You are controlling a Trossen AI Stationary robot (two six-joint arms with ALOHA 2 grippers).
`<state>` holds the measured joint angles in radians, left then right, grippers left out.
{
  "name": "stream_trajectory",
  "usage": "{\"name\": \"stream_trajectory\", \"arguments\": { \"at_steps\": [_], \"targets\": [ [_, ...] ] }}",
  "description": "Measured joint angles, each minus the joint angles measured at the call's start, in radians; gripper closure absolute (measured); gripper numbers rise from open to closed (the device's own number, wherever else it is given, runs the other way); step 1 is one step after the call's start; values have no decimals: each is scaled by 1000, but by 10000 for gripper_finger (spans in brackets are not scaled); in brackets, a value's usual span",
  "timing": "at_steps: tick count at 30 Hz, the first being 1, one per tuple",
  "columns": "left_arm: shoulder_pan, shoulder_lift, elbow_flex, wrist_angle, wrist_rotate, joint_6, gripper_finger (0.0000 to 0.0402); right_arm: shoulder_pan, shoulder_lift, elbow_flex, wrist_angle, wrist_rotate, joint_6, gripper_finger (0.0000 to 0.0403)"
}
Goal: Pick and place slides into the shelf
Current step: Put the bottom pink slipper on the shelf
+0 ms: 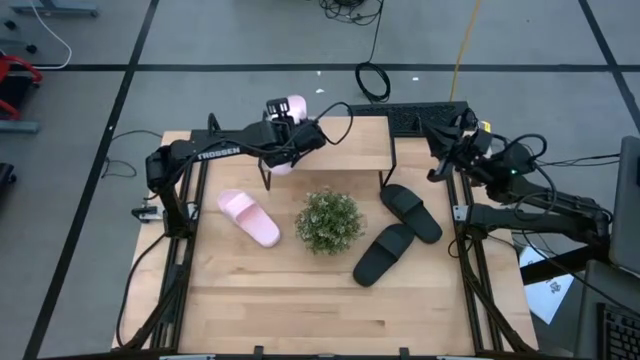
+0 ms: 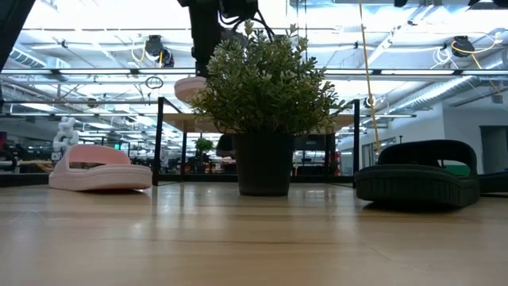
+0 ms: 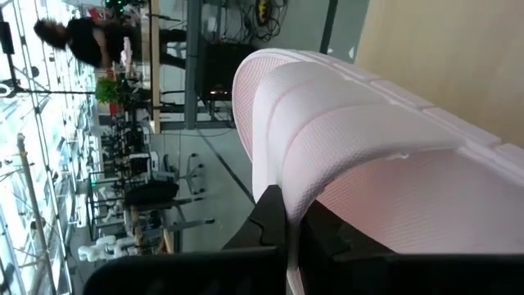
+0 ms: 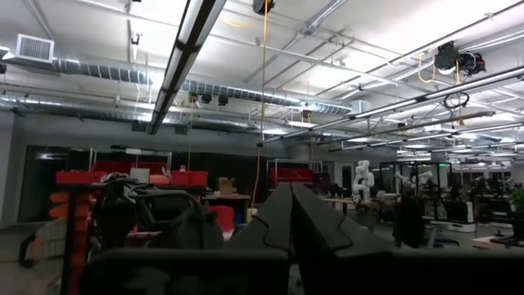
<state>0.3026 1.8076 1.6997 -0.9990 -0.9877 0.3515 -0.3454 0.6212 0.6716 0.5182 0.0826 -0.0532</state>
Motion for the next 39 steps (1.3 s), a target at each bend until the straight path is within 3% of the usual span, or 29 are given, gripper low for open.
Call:
{"name": "stream_trajectory", "arguments": {
  "at_steps": [10, 25, 39],
  "targets": [
    [20, 0, 0, -121, 31, -175, 402, 0, 2, 0, 0, 0, 15, 403],
    [43, 2, 0, -114, 52, -132, 402, 0, 2, 0, 5, -2, 37, 403],
    [55, 96, 0, -134, 44, -116, 402, 0, 2, 0, 5, -5, 48, 403]
  ]
}}
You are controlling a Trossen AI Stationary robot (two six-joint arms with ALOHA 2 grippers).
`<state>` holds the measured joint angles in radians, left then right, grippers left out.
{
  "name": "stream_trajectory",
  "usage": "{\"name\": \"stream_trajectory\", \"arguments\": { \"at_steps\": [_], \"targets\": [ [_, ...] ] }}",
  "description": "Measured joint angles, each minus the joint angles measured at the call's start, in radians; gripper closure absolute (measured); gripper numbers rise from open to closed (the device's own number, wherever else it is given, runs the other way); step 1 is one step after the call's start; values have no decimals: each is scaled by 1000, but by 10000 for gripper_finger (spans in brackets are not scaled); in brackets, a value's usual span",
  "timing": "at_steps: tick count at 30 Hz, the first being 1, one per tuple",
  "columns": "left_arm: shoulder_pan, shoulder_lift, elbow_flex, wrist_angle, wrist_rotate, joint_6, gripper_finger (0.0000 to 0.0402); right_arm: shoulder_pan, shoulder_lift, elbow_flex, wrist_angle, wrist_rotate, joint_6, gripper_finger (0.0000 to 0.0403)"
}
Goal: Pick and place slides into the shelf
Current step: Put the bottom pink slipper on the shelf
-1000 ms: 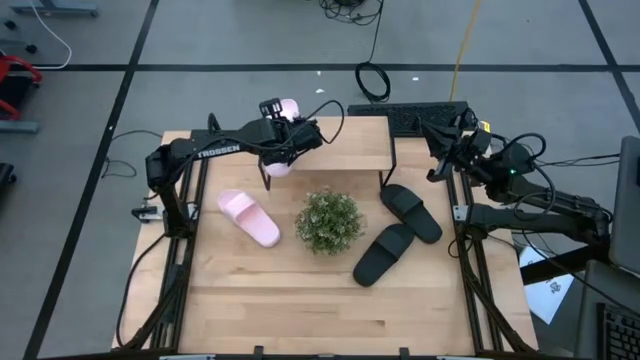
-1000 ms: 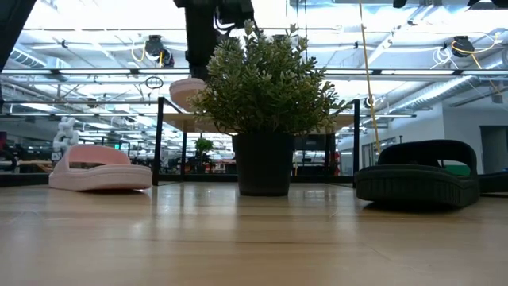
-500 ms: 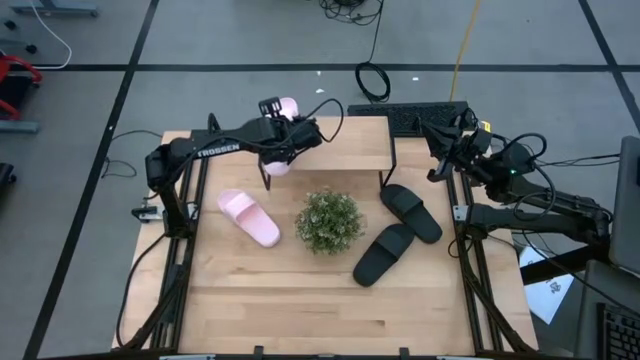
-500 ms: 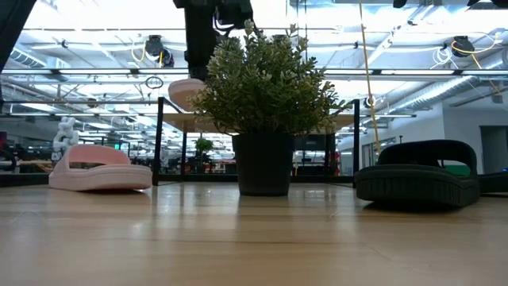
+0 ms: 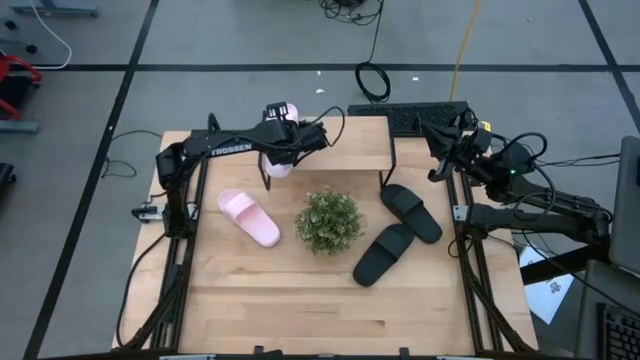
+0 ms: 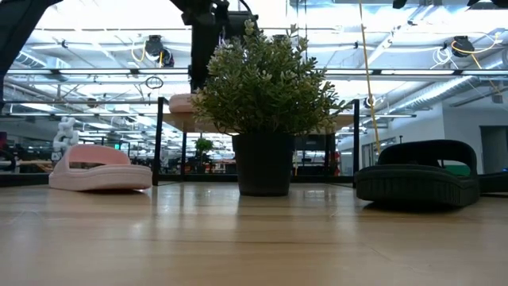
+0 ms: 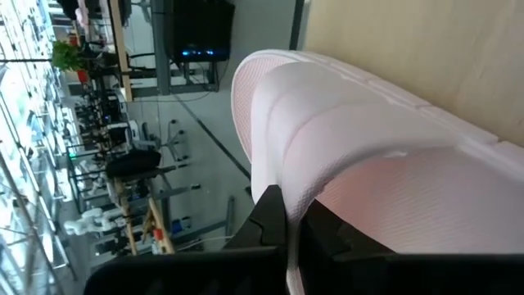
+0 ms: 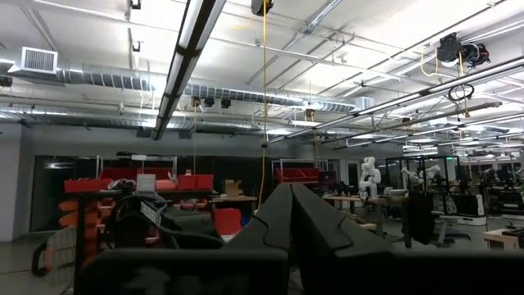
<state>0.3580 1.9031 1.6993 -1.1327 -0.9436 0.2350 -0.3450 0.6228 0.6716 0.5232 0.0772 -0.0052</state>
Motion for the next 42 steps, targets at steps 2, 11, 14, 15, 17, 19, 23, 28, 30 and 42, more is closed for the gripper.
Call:
{"name": "stream_trajectory", "arguments": {
  "at_steps": [2, 11, 14, 15, 17, 19, 23, 28, 30, 42],
  "targets": [
    [0, 10, 1, -16, -7, -2, 401, 0, 0, 0, 0, -1, 1, 403],
    [0, 12, 1, -27, -51, 5, 401, 0, 0, 0, -1, 0, -8, 403],
    [0, 12, 1, -27, -52, 6, 401, 0, 0, 0, 0, 0, -17, 403],
    [0, 12, 1, -27, -52, 6, 401, 0, 0, 0, 0, 0, -23, 403],
    [0, 11, 1, -27, -52, 6, 401, 0, 0, 0, -1, 0, -34, 403],
    [0, 11, 1, -27, -52, 6, 401, 0, 0, 0, 0, 0, -35, 403],
    [0, 11, 1, -27, -47, 5, 397, 0, 0, 0, -1, 0, -36, 403],
    [-8, 10, 1, -24, -20, 1, 379, 0, 0, 0, 0, 0, -36, 403],
    [-13, 10, 1, -24, -31, -2, 372, 0, 0, 0, -1, 0, -36, 403],
    [-27, 10, 0, -22, -43, 22, 312, 0, 0, 0, -1, 0, -34, 403]
  ]
}}
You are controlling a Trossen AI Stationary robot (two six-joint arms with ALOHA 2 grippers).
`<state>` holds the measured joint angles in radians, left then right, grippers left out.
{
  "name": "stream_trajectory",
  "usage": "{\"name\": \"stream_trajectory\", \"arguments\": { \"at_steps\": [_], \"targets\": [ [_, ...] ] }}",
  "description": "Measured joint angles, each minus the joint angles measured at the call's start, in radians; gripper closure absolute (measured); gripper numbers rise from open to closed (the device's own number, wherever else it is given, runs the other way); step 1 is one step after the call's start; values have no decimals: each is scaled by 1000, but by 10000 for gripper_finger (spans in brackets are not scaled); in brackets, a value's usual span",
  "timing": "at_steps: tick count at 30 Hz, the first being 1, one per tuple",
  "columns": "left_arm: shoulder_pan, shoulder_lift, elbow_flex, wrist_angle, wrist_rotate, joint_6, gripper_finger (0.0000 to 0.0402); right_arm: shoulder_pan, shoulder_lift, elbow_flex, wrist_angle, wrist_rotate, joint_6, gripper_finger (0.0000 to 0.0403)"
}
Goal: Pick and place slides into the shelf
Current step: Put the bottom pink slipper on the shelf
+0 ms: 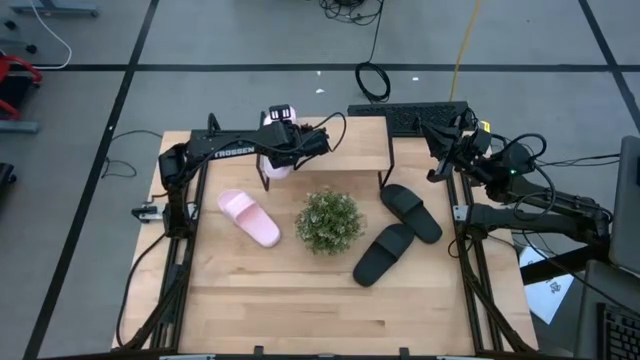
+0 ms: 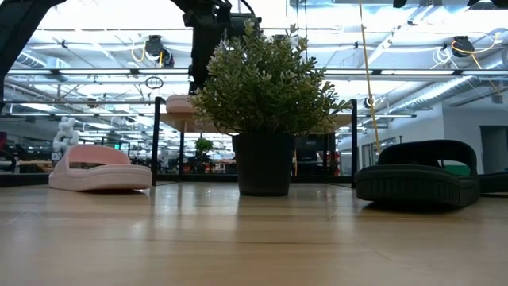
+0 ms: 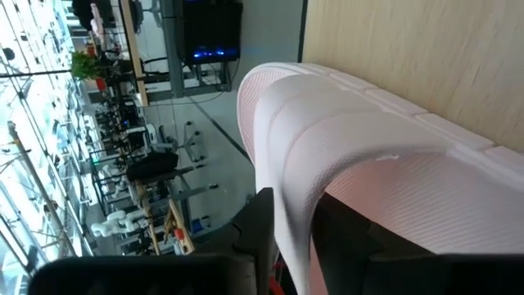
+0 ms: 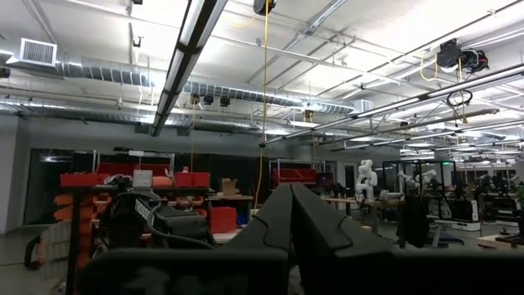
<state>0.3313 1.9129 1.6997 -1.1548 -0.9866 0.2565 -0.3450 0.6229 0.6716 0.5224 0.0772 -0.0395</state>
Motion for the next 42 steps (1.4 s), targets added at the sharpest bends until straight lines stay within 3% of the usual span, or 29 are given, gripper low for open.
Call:
{"name": "stream_trajectory", "arguments": {
  "at_steps": [7, 18, 32, 42],
  "targets": [
    [-8, 0, 15, -4, -46, 4, 283, 0, 0, 0, 0, 0, 1, 403],
    [-11, 0, 171, -7, -22, 4, 270, 0, 0, 0, 0, 0, 1, 403],
    [-14, 0, 176, -153, 31, -7, 270, 0, 0, 0, 0, -1, 1, 403],
    [7, 0, 175, -161, 82, -8, 270, 0, 0, 0, 0, -2, 2, 403]
  ]
}}
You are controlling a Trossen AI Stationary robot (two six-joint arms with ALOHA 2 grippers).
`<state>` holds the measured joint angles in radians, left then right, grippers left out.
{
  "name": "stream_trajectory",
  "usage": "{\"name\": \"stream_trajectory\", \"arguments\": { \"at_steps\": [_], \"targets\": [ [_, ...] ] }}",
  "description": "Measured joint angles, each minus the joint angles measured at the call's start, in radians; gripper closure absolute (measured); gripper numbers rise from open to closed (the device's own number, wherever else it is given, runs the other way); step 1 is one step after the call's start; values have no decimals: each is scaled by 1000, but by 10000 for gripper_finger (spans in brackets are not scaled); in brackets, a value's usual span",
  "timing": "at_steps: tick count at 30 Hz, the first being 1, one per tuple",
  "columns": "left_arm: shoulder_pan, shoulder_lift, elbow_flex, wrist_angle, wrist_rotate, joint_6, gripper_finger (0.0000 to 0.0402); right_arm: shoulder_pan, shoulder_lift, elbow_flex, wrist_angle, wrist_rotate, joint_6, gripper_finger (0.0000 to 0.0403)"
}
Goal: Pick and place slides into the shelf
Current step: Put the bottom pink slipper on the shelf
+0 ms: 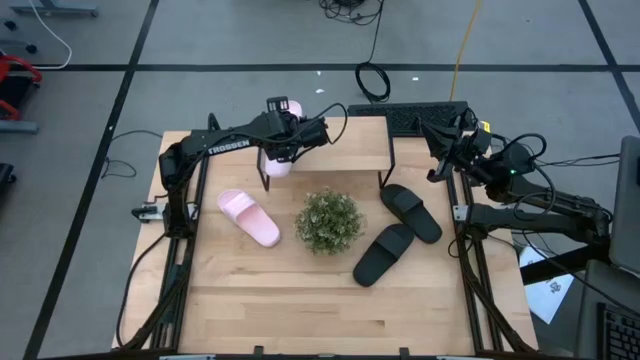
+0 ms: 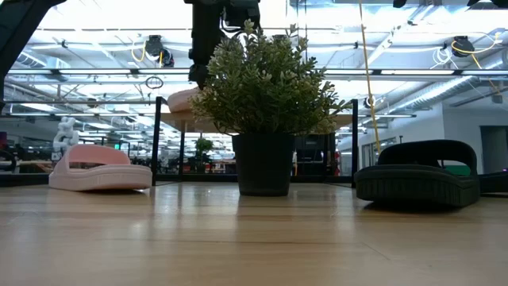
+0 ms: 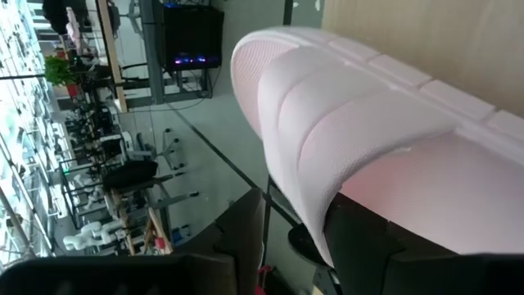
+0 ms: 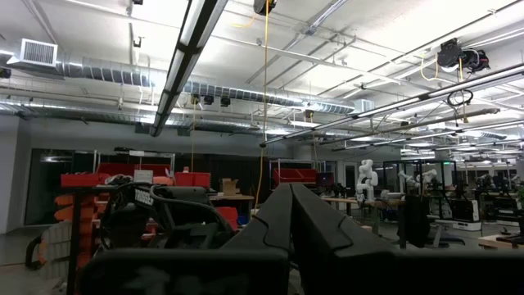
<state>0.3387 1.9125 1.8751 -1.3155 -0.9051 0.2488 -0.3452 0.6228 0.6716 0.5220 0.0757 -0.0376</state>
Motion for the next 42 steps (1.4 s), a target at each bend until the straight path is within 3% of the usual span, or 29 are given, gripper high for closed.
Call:
{"name": "stream_trajectory", "arguments": {
  "at_steps": [23, 42],
  "targets": [
    [11, 0, 0, -20, 16, -95, 270, 0, 0, 0, 0, -1, 0, 403],
    [-23, 0, 0, -80, 68, -76, 270, 0, 0, 0, 0, 0, 0, 403]
  ]
}}
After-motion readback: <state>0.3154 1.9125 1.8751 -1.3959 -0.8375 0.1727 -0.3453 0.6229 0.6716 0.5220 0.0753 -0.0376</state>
